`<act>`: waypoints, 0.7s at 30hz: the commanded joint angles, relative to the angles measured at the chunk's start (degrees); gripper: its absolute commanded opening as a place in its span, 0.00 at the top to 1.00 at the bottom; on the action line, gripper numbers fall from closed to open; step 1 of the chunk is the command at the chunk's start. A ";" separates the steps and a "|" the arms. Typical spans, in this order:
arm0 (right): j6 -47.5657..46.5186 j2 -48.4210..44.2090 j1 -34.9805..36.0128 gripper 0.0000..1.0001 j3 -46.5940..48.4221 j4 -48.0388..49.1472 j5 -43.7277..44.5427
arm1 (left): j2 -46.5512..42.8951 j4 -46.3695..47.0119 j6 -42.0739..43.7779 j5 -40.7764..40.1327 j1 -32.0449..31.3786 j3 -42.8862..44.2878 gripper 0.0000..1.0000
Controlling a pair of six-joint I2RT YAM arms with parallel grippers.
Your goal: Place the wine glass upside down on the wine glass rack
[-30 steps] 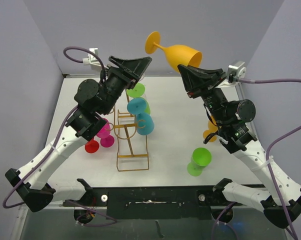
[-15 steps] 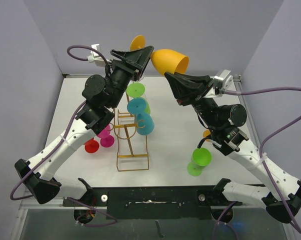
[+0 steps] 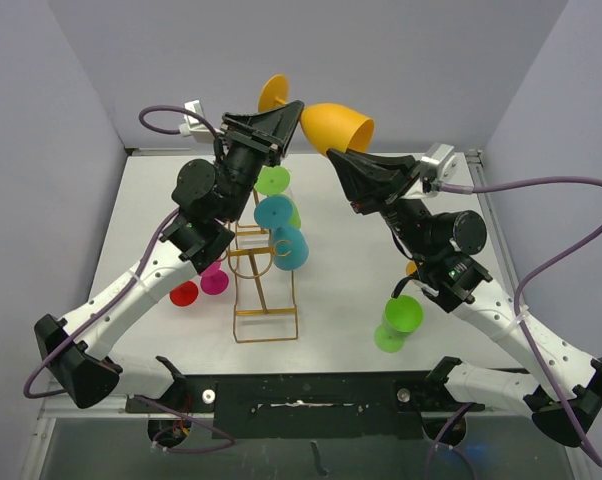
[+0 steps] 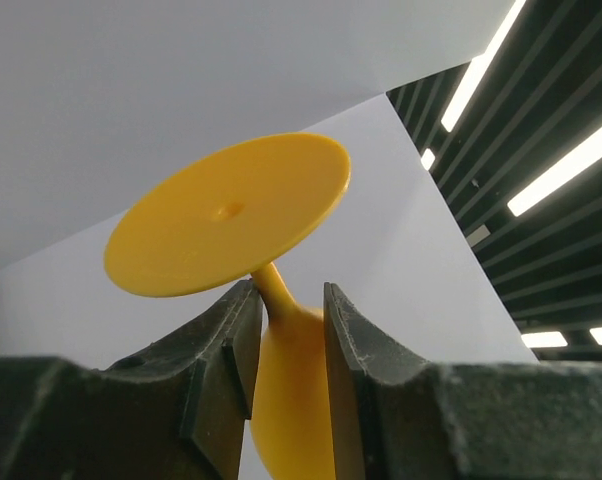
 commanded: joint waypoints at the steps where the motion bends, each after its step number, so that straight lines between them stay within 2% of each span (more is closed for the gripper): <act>1: 0.72 -0.97 0.27 1.00 0.47 4.37 0.69 | -2.83 6.84 0.80 -1.13 -0.11 -0.29 0.76; 9: 2.99 -1.74 0.26 1.00 -0.72 5.76 -1.11 | -2.68 7.48 2.15 -0.81 -0.19 1.42 0.83; 14: 5.04 -2.02 0.27 0.99 -0.83 5.59 -1.85 | -3.02 7.56 2.25 -0.63 -0.28 1.36 0.97; 16: 5.94 -1.89 0.20 0.93 -0.67 5.10 -1.78 | -3.18 7.27 2.51 -0.38 -0.28 1.53 1.00; 21: 8.95 -2.23 0.31 0.77 -0.13 3.32 -0.90 | -4.09 6.21 3.18 0.15 -0.29 1.48 1.00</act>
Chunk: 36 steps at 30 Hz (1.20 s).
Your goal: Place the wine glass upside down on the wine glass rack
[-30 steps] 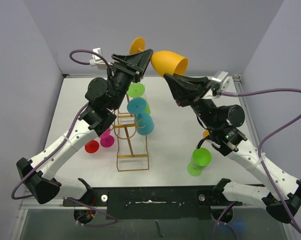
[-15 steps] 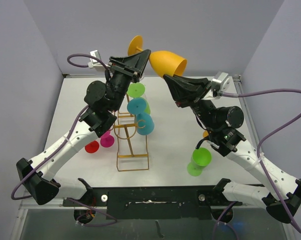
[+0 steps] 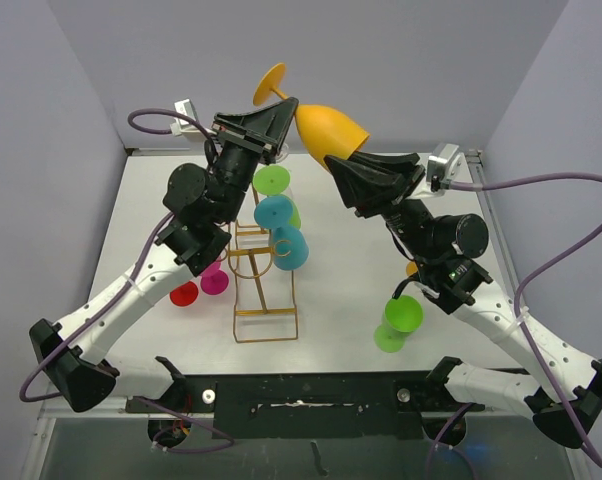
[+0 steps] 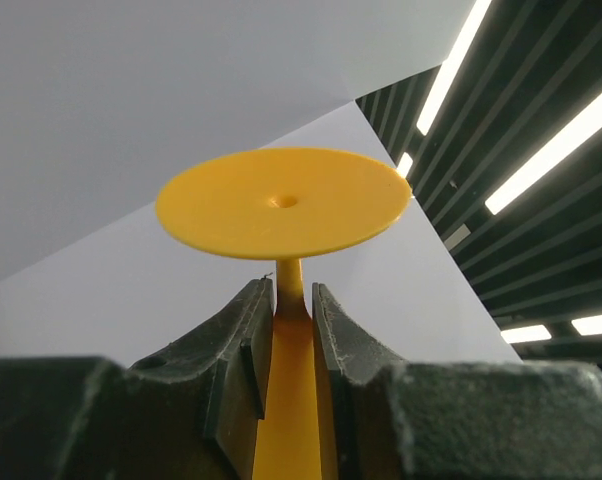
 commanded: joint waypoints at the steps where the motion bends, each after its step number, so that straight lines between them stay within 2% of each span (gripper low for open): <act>1: 3.95 -1.66 0.26 0.74 1.20 0.54 0.64 | -3.05 1.89 2.03 0.17 0.07 2.16 1.00; 8: 9.14 -1.96 0.13 0.50 4.43 -7.87 4.79 | -5.52 -5.48 2.98 -1.15 0.81 3.64 1.00; 16: 14.08 -5.84 0.18 0.40 3.54 -14.08 6.06 | -9.80 -9.14 8.32 0.15 3.14 2.79 1.00; 19: 14.72 -7.48 0.19 0.38 2.52 -14.56 5.74 | -10.94 -10.73 9.70 2.25 6.83 3.09 1.00; 26: 12.65 -11.18 0.18 0.37 -1.15 -15.14 5.25 | -10.40 -16.00 14.34 13.76 21.62 7.76 1.00; 32: 10.20 -13.40 0.18 0.37 -5.43 -15.74 7.26 | -10.34 -22.39 25.23 18.40 29.19 10.75 1.00; 36: 8.39 -14.01 0.18 0.37 -7.37 -16.38 11.28 | -10.16 -28.44 33.28 17.71 32.70 12.81 1.00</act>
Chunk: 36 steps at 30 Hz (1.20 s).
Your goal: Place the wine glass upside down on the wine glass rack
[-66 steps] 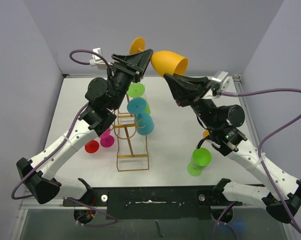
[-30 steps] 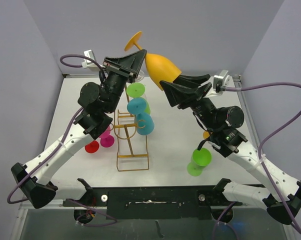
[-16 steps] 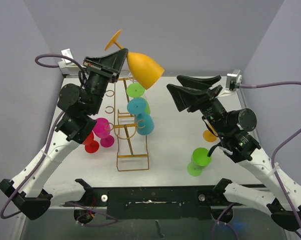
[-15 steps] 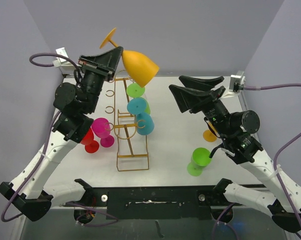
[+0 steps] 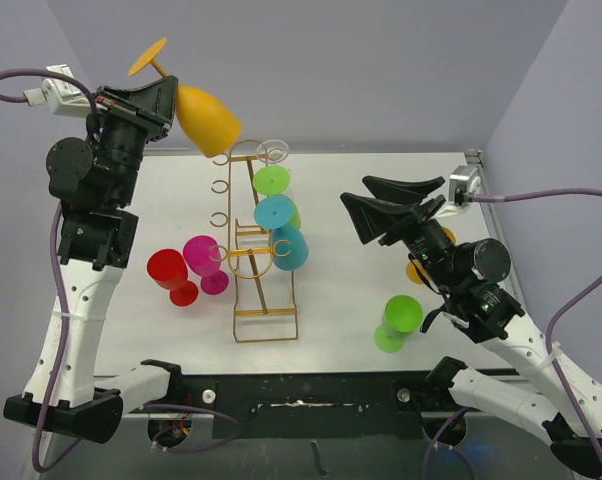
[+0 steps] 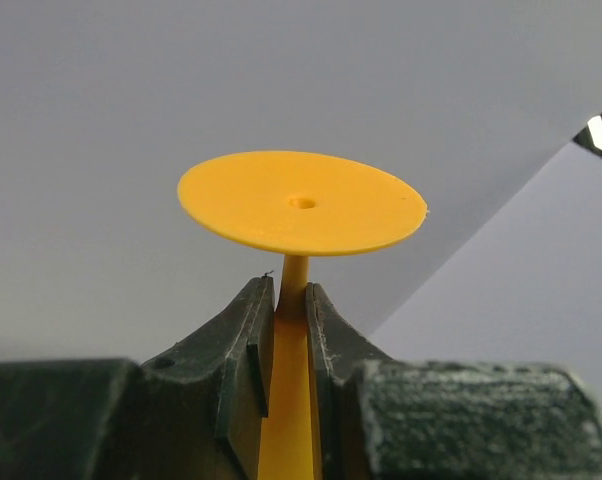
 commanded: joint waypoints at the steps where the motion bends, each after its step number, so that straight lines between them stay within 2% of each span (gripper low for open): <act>1: -3.57 -0.98 0.18 0.37 -0.89 -0.63 5.48 | -0.39 -6.17 12.35 1.91 3.58 4.27 1.00; 11: -5.63 -2.10 -1.59 0.36 -6.34 -3.67 16.58 | -4.45 -5.19 26.65 0.67 5.50 -5.21 1.00; 19: -0.08 1.69 -9.29 0.36 -7.58 -6.16 11.03 | -6.75 2.01 31.89 3.42 7.37 -17.63 1.00; 29: 1.80 0.81 -10.63 0.36 -9.20 -6.37 9.69 | -6.82 13.49 35.29 14.58 9.77 -28.85 1.00; 36: 2.06 0.66 -10.61 0.36 -8.84 -6.60 8.90 | -4.58 24.98 33.64 28.08 11.44 -33.65 1.00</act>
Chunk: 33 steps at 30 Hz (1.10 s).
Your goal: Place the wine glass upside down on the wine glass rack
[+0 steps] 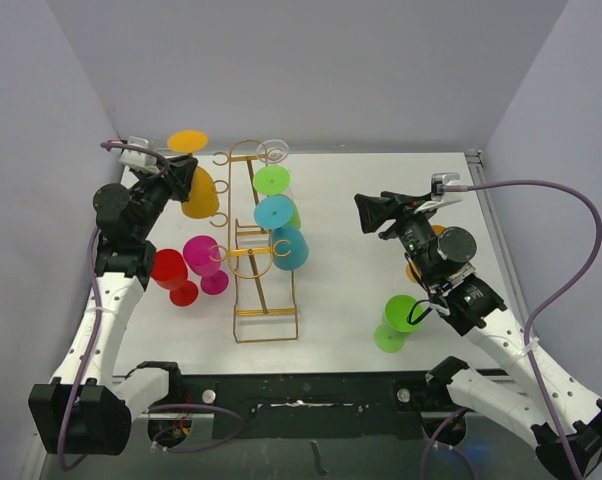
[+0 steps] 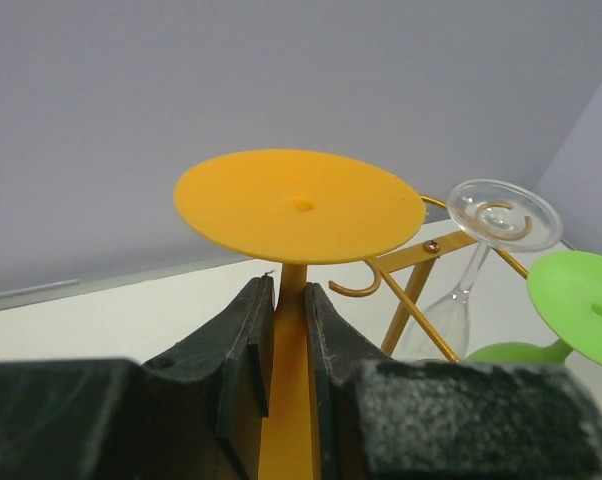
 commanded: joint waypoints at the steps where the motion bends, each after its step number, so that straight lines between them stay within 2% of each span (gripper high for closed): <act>1: 0.51 -1.00 -0.12 0.36 0.68 1.96 -1.07 | 0.66 12.80 -0.12 10.03 0.79 -0.35 1.00; 7: 0.57 -1.14 -0.16 0.36 0.56 2.17 -1.40 | 2.29 14.72 2.95 12.78 1.03 -1.84 1.00; 15: 0.36 -1.16 -0.13 0.36 0.52 2.17 -1.75 | 3.28 15.76 5.89 10.53 1.14 -4.87 1.00; 33: 0.92 -0.63 -0.23 0.35 0.77 3.49 -3.86 | 9.65 22.16 5.07 16.29 1.75 -4.80 1.00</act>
